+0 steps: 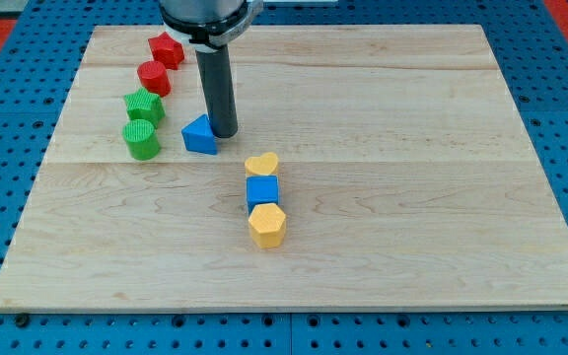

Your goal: Slightly move the blue triangle diagonal to the top left of the yellow heart

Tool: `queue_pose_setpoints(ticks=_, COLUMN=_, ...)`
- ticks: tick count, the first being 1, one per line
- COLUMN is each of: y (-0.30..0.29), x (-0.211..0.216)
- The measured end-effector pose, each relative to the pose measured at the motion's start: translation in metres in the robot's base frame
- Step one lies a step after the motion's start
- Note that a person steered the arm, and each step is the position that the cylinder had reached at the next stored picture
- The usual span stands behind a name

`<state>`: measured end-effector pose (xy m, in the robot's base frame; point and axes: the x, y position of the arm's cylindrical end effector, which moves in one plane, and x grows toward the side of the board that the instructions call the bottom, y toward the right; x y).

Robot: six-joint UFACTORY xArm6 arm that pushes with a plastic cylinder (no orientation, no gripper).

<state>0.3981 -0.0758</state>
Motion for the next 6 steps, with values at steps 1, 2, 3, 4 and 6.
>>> queue_pose_setpoints(ticks=1, y=0.007, x=-0.008)
queue_pose_setpoints(ticks=2, y=-0.003, x=-0.052)
queue_pose_setpoints(ticks=3, y=-0.032, x=-0.034)
queue_pose_setpoints(ticks=4, y=-0.025, x=-0.015)
queue_pose_setpoints(ticks=6, y=0.064, x=-0.019)
